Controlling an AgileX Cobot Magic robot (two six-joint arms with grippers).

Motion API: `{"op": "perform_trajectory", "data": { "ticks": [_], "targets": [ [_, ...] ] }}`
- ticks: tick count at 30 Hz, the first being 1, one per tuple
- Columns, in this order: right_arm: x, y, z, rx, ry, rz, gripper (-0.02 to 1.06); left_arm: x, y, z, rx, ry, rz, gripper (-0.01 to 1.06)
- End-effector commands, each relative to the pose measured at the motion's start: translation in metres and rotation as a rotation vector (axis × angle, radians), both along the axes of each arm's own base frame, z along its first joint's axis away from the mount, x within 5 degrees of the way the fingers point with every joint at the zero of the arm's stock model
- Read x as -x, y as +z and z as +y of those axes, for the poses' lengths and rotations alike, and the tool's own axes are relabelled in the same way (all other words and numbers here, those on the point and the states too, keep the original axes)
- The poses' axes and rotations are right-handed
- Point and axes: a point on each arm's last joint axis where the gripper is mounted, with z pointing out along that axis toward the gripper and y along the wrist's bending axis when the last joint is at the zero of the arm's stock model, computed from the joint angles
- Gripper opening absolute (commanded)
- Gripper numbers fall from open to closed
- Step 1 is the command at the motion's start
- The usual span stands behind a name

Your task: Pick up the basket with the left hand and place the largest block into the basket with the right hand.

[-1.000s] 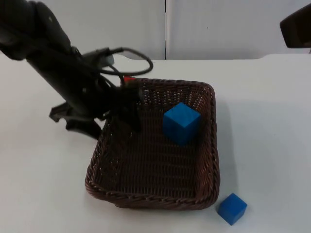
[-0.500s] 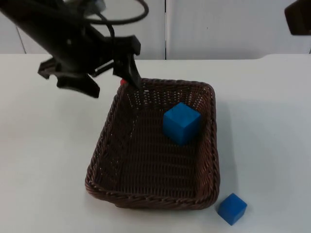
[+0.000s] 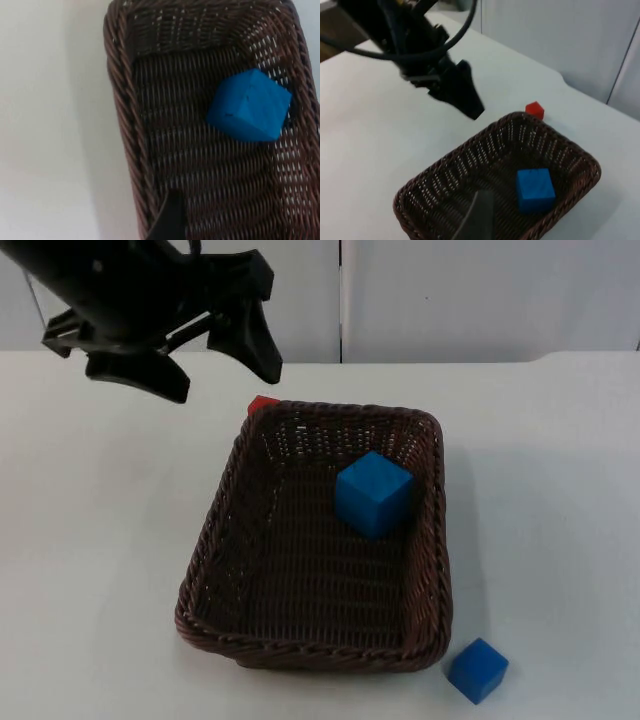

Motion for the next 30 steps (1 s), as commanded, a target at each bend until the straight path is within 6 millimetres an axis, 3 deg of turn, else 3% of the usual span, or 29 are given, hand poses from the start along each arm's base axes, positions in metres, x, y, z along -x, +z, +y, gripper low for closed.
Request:
{"op": "perform_trajectory", "data": {
  "ticks": [1,7,12,13,23,30],
  "targets": [
    [0.007,0.005,-0.008,-0.001,0.003,-0.033,0.78,0.021,0.005,0.006,-0.006,0.011,-0.036,0.77],
    [0.020,0.009,-0.021,0.008,-0.006,-0.023,0.78,0.050,0.013,0.017,-0.011,0.007,-0.092,0.77],
    [0.033,0.004,-0.035,0.008,-0.012,-0.021,0.78,0.086,0.039,0.030,0.002,-0.006,-0.225,0.77],
    [0.033,0.004,-0.035,0.008,-0.012,-0.021,0.78,0.086,0.039,0.030,0.002,-0.006,-0.225,0.77],
    [0.058,-0.036,-0.059,-0.005,-0.017,-0.011,0.78,0.156,0.083,0.055,0.008,-0.033,-0.490,0.77],
    [0.072,-0.047,-0.072,-0.043,-0.021,-0.021,0.78,0.192,0.110,0.067,0.031,-0.032,-0.657,0.77]
  ]
}}
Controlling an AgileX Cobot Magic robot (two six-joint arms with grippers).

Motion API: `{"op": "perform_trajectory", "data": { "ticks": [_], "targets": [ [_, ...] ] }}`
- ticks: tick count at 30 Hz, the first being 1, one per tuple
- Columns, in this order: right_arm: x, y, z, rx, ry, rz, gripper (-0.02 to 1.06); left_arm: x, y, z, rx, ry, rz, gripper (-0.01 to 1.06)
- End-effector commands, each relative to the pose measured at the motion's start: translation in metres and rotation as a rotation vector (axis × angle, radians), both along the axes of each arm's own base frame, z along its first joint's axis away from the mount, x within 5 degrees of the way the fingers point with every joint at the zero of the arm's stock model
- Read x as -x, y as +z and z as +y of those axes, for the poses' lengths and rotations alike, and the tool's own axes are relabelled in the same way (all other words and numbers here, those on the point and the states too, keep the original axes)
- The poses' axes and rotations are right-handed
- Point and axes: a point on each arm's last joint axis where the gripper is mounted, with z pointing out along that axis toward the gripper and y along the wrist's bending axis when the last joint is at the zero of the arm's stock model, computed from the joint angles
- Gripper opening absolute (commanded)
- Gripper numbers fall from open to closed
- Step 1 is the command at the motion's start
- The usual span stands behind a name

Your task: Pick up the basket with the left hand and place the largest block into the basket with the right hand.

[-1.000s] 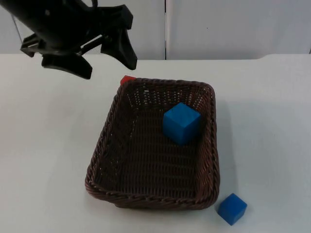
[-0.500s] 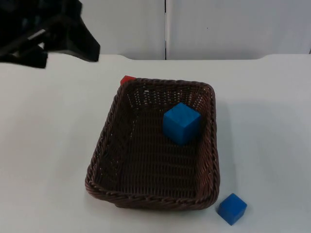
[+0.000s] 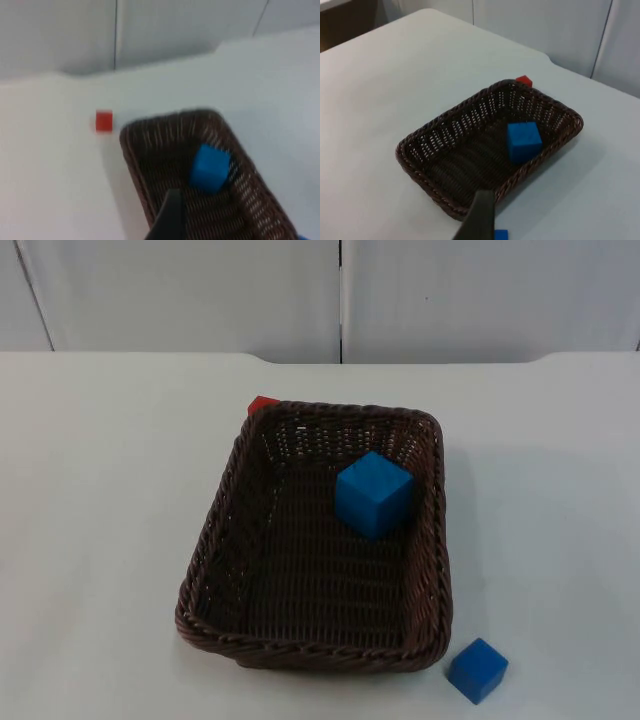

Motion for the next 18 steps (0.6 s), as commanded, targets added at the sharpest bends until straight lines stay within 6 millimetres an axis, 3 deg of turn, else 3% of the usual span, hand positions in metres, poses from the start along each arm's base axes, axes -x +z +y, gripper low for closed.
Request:
{"op": "perform_trajectory", "data": {
  "ticks": [1,18],
  "targets": [
    [0.006,-0.001,-0.005,-0.021,0.004,-0.004,0.78,0.013,0.004,0.003,-0.018,-0.014,-0.038,0.77],
    [0.045,-0.011,-0.042,-0.055,0.000,0.028,0.78,0.079,0.020,0.024,-0.045,-0.048,-0.198,0.77]
  ]
}}
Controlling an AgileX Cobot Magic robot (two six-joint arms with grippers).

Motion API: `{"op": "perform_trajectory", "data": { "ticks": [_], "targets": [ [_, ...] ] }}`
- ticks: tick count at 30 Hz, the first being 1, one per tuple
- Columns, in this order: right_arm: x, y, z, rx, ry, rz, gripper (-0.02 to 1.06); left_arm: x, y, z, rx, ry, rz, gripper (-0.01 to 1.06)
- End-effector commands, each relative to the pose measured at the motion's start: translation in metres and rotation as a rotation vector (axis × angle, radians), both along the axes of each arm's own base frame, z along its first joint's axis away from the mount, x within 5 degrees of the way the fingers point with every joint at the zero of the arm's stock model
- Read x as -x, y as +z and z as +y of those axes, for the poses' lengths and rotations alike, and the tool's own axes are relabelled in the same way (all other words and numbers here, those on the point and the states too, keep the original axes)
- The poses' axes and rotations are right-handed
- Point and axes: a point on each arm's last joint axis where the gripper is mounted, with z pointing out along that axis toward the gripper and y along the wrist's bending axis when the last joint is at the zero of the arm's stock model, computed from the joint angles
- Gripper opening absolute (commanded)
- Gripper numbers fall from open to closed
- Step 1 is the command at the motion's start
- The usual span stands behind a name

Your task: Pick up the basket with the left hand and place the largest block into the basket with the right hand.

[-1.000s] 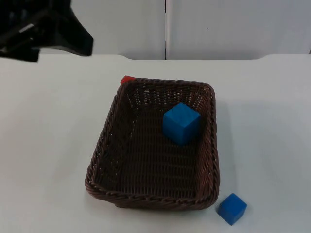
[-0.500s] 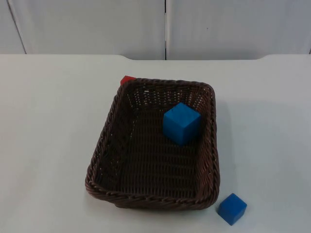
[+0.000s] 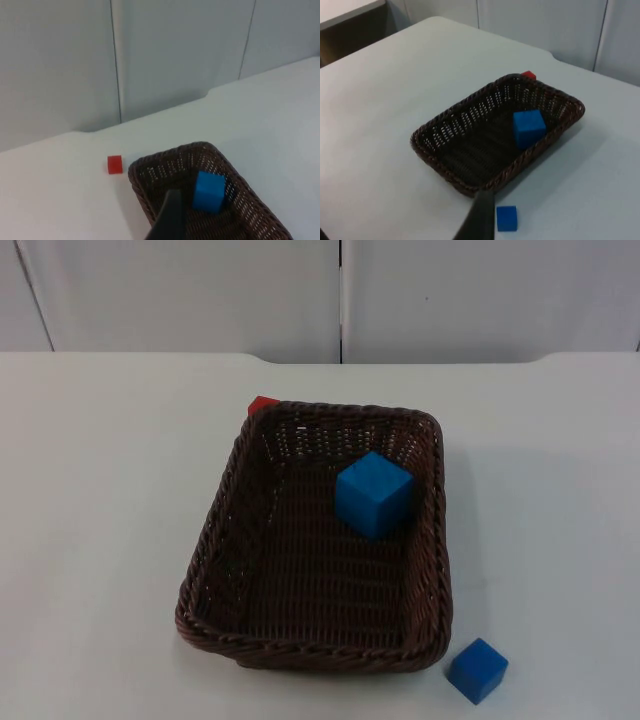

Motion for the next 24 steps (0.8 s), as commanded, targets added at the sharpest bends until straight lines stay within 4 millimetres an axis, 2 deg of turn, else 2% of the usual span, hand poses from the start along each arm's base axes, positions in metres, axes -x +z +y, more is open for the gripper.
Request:
{"op": "perform_trajectory", "data": {
  "ticks": [1,6,9,14,24],
  "targets": [
    [0.008,-0.004,-0.008,-0.005,0.002,0.009,0.78,0.013,-0.002,0.004,-0.023,-0.014,-0.017,0.77],
    [0.017,-0.008,-0.016,-0.008,-0.001,0.009,0.78,0.022,-0.006,0.006,-0.008,-0.013,-0.019,0.77],
    [0.025,-0.015,-0.025,0.000,-0.005,0.021,0.78,0.029,-0.022,0.009,-0.009,-0.013,-0.003,0.77],
    [0.027,-0.021,-0.027,0.056,-0.004,0.071,0.78,0.038,-0.035,0.011,-0.004,-0.010,-0.002,0.77],
    [0.025,-0.032,-0.019,0.105,0.067,0.064,0.78,0.059,-0.042,0.024,0.034,0.066,-0.015,0.77]
  ]
}}
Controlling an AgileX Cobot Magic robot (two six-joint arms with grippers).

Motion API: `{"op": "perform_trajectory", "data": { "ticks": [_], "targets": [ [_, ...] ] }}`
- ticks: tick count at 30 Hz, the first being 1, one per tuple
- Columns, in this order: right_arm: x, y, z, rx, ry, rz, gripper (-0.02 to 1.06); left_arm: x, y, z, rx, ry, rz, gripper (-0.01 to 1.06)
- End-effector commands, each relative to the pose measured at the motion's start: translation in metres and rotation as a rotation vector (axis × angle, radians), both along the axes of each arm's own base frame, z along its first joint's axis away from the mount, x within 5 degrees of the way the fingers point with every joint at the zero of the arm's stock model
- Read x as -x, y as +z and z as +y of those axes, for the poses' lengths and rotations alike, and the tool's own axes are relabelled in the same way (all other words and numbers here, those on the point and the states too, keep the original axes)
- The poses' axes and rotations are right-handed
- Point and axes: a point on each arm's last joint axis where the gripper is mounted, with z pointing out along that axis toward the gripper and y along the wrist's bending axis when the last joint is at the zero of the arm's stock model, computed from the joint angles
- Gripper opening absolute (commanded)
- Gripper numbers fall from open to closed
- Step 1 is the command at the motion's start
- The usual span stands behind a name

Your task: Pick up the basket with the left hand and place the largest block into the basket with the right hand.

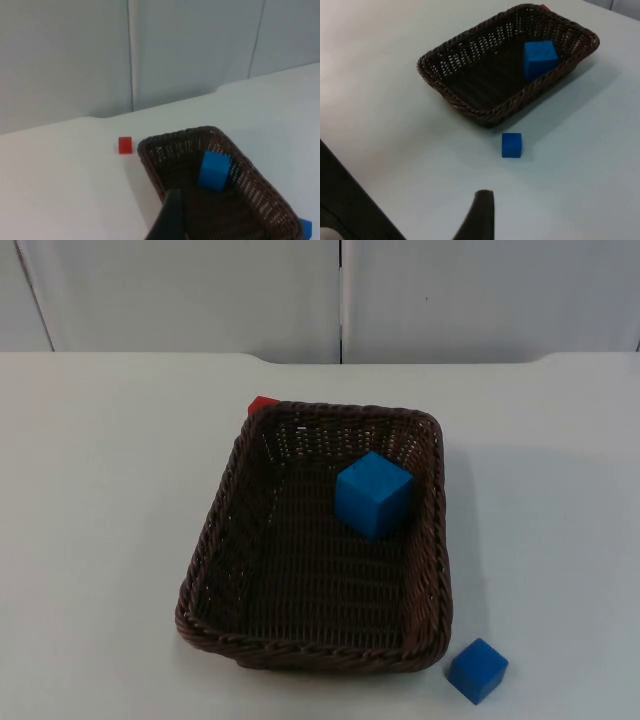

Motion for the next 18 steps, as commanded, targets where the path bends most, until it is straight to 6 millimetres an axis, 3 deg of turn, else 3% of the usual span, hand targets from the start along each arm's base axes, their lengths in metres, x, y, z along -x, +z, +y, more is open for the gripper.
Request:
{"op": "perform_trajectory", "data": {
  "ticks": [1,11,18],
  "targets": [
    [0.000,0.000,0.001,-0.010,0.013,-0.016,0.78,0.003,-0.004,0.003,-0.003,0.018,0.022,0.77],
    [0.000,0.000,0.001,-0.010,0.013,-0.016,0.78,0.026,-0.019,0.020,-0.057,0.107,0.044,0.77],
    [0.000,0.000,0.001,-0.011,0.012,-0.014,0.78,0.026,-0.023,0.021,-0.038,0.135,0.074,0.77]
  ]
}}
